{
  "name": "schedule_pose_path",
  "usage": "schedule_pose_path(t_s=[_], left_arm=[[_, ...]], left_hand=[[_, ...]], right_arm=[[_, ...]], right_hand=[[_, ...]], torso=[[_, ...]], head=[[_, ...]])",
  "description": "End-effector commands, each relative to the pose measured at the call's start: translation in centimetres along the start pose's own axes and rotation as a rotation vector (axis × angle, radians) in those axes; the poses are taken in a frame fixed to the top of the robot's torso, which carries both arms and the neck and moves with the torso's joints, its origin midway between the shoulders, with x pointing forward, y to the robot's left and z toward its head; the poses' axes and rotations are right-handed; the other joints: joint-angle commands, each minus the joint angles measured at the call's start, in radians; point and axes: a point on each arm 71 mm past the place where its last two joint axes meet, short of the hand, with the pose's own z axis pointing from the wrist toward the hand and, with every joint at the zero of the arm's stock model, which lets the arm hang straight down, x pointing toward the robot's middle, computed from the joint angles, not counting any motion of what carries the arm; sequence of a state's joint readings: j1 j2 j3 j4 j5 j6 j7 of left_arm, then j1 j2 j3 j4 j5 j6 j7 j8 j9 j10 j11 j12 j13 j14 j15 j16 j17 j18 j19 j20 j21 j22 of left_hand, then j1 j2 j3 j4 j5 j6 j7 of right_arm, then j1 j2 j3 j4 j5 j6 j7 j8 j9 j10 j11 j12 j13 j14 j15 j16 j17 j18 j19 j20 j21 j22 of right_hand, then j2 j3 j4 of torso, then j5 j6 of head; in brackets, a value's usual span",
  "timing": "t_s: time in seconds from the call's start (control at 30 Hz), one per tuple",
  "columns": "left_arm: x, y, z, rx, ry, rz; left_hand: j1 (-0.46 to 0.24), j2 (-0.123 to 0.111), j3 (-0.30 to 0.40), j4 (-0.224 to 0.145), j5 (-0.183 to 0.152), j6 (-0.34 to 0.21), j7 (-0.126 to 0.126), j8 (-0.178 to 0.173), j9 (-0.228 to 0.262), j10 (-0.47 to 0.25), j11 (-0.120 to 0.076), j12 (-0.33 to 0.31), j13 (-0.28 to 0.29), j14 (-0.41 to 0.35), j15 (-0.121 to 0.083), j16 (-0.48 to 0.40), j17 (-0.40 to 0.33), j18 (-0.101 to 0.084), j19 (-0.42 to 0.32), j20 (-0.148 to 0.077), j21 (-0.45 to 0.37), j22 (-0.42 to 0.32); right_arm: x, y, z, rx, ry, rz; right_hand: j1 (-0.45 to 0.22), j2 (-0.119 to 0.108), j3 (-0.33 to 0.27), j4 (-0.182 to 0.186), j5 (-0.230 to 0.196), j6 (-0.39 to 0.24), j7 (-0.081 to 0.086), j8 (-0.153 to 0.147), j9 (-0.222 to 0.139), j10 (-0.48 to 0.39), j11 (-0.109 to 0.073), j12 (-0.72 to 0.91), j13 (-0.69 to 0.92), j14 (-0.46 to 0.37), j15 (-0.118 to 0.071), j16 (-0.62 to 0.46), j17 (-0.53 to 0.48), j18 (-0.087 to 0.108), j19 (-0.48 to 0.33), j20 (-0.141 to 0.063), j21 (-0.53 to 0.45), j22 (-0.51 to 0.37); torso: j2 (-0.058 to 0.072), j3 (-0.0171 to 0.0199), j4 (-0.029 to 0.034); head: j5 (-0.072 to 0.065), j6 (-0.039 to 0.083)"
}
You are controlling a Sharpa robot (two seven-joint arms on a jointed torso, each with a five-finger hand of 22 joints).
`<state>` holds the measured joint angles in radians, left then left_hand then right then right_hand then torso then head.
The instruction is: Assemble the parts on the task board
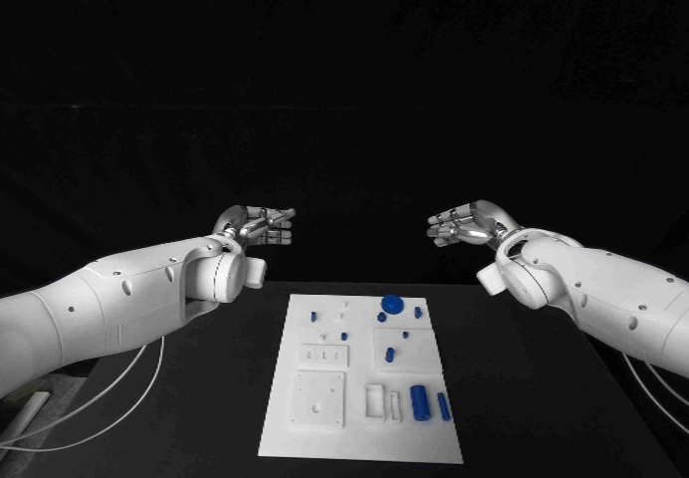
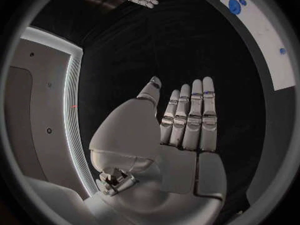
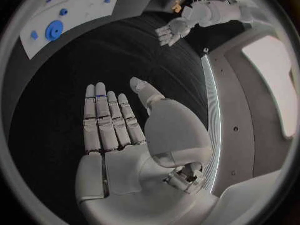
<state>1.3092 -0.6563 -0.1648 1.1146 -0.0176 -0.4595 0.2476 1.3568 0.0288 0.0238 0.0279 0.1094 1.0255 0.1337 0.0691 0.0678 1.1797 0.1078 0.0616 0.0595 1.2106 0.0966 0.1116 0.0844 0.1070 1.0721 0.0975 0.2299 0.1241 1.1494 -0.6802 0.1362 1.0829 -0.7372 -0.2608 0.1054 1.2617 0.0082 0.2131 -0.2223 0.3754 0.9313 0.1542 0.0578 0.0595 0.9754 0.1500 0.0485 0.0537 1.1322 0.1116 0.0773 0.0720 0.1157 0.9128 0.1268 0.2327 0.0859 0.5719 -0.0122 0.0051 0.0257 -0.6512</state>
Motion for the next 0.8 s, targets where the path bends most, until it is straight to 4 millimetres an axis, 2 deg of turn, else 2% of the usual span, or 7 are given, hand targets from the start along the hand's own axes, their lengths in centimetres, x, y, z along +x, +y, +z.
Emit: schedule_pose_path(t_s=[0.03, 0.1, 0.2, 0.3, 0.47, 0.67, 0.8], left_arm=[[0.6, -0.7, -0.6, 0.036, 0.088, 0.030], [0.7, -1.0, -1.1, 0.035, 0.120, 0.031], [1.1, -1.6, -2.0, 0.036, 0.170, 0.030], [1.4, -1.9, -2.9, 0.036, 0.206, 0.026], [2.1, -2.2, -4.2, 0.032, 0.259, 0.017], [2.4, -2.4, -5.5, 0.030, 0.297, 0.008], [2.6, -2.5, -6.3, 0.029, 0.314, 0.001]], left_hand=[[0.013, 0.014, 0.004, -0.020, 0.004, 0.020, -0.004, -0.005, -0.001, 0.032, -0.012, -0.004, 0.000, 0.048, -0.020, 0.007, 0.008, -0.020, 0.025, -0.027, 0.024, 0.010], [0.031, 0.018, 0.010, -0.039, 0.002, 0.019, -0.002, -0.005, -0.001, 0.033, -0.014, -0.002, 0.000, 0.065, -0.029, 0.013, 0.012, -0.036, 0.027, -0.044, 0.045, 0.023], [0.027, 0.016, 0.003, -0.047, 0.000, 0.017, -0.001, -0.006, -0.001, 0.028, -0.012, -0.003, 0.000, 0.065, -0.029, 0.011, 0.013, -0.042, 0.014, -0.048, 0.061, 0.033], [0.023, 0.014, -0.003, -0.053, -0.001, 0.015, -0.001, -0.006, -0.001, 0.026, -0.011, -0.003, 0.000, 0.070, -0.031, 0.014, 0.015, -0.042, 0.010, -0.050, 0.076, 0.042], [0.014, 0.017, -0.014, -0.064, -0.002, 0.013, 0.000, -0.006, -0.001, 0.022, -0.010, -0.003, 0.000, 0.070, -0.031, 0.018, 0.019, -0.043, -0.005, -0.050, 0.100, 0.056], [-0.004, 0.019, -0.031, -0.068, 0.000, 0.010, 0.000, -0.006, -0.001, 0.019, -0.009, -0.003, 0.000, 0.072, -0.031, 0.022, 0.022, -0.041, -0.011, -0.049, 0.116, 0.063], [-0.010, 0.021, -0.038, -0.077, 0.001, 0.009, 0.001, -0.006, -0.001, 0.018, -0.008, -0.003, 0.000, 0.071, -0.031, 0.025, 0.023, -0.041, -0.014, -0.049, 0.123, 0.064]], right_arm=[[1.1, 1.0, 0.1, -0.081, 0.036, -0.363], [1.8, 1.5, 0.1, -0.101, 0.051, -0.439], [2.6, 1.9, 0.0, -0.130, 0.063, -0.537], [3.3, 2.2, 0.0, -0.151, 0.065, -0.611], [4.6, 2.0, -0.1, -0.170, 0.052, -0.736], [6.2, 1.4, -0.4, -0.178, 0.046, -0.846], [7.2, 0.9, -0.5, -0.177, 0.045, -0.896]], right_hand=[[-0.001, -0.038, 0.048, -0.057, -0.033, 0.193, -0.029, 0.007, 0.007, 0.203, -0.061, 0.009, 0.004, 0.363, -0.108, 0.060, 0.057, -0.003, 0.284, -0.126, 0.164, 0.066], [-0.002, -0.041, 0.044, -0.059, -0.026, 0.207, -0.033, 0.006, 0.007, 0.218, -0.068, 0.009, 0.004, 0.381, -0.118, 0.094, 0.102, -0.002, 0.303, -0.139, 0.201, 0.089], [0.001, -0.047, 0.038, -0.061, -0.027, 0.211, -0.036, 0.004, 0.007, 0.220, -0.073, 0.009, 0.005, 0.378, -0.131, 0.256, 0.204, 0.014, 0.353, -0.156, 0.276, 0.135], [-0.013, -0.055, 0.070, -0.058, -0.023, 0.208, -0.038, 0.008, 0.008, 0.214, -0.073, 0.013, 0.006, 0.365, -0.137, 0.462, 0.339, 0.036, 0.379, -0.158, 0.376, 0.207], [-0.034, -0.085, 0.118, -0.058, -0.026, 0.202, -0.040, 0.005, 0.007, 0.210, -0.074, 0.009, 0.005, 0.355, -0.134, 0.610, 0.457, 0.053, 0.380, -0.154, 0.475, 0.297], [-0.047, -0.123, 0.130, -0.049, -0.006, 0.194, -0.041, 0.004, 0.007, 0.207, -0.074, 0.009, 0.005, 0.322, -0.133, 0.723, 0.511, 0.033, 0.406, -0.171, 0.557, 0.404], [-0.043, -0.130, 0.144, -0.051, -0.020, 0.194, -0.042, 0.005, 0.008, 0.203, -0.073, 0.009, 0.005, 0.322, -0.133, 0.739, 0.505, 0.029, 0.413, -0.171, 0.565, 0.436]], torso=[[0.020, 0.0028, 0.0104], [0.027, 0.0036, 0.0129], [0.044, 0.0050, 0.0206], [0.061, 0.0071, 0.0310], [0.086, 0.0096, 0.0504], [0.115, 0.0094, 0.0732], [0.129, 0.0108, 0.0820]], head=[[-0.006, 0.004], [-0.009, 0.006], [-0.013, 0.012], [-0.023, 0.017], [-0.038, 0.025], [-0.061, 0.029], [-0.065, 0.033]])
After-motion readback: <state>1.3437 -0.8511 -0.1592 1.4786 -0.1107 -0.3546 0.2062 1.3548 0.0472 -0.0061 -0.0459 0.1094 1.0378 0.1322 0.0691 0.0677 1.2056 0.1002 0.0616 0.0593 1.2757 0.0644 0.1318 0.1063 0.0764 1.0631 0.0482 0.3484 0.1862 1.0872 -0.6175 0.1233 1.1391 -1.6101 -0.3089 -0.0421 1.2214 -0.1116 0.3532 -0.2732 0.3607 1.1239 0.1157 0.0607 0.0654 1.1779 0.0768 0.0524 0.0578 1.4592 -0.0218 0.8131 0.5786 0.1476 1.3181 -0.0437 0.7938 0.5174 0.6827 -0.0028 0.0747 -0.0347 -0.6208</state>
